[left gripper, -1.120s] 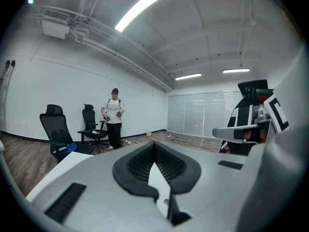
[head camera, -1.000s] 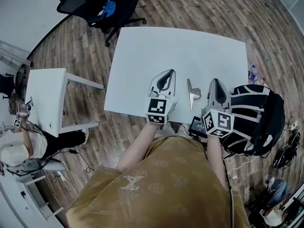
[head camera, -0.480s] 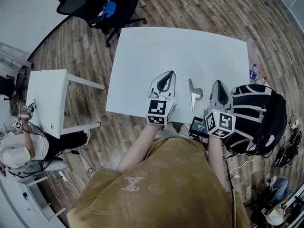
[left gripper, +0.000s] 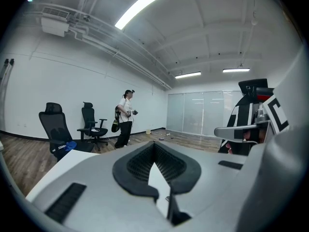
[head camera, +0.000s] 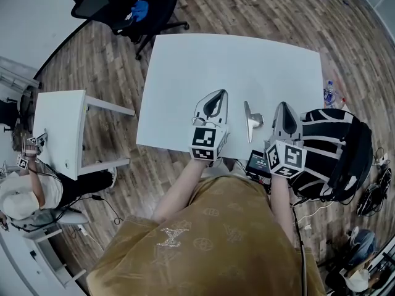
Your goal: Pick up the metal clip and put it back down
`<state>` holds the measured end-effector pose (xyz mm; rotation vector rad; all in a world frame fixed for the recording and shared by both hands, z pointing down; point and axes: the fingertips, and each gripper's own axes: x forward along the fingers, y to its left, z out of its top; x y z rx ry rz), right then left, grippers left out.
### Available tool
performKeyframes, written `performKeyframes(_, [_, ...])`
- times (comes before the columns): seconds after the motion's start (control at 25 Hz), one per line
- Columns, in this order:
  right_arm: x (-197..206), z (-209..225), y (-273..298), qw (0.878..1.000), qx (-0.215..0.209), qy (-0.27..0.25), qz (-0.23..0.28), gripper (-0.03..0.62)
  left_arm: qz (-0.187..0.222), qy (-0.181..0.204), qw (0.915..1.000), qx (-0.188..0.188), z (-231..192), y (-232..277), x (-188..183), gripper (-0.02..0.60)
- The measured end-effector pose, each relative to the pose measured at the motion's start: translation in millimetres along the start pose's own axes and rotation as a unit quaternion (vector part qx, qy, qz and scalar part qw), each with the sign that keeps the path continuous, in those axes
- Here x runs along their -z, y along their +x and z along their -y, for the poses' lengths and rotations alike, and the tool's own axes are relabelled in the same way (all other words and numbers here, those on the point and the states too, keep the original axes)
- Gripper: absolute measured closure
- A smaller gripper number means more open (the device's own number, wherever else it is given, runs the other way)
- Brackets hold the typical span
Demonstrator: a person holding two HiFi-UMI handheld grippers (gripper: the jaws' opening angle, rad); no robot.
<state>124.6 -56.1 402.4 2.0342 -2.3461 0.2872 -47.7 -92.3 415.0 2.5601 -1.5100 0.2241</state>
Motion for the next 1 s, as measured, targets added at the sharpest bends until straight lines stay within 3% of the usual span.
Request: performKeyframes(1.0, [-4.2, -4.3, -0.1, 1.000, -0.013, -0.022, 0.007, 0.586, 0.000, 0.004, 1.0000, -0.002, 3.9, 2.1, 0.0, 0.584])
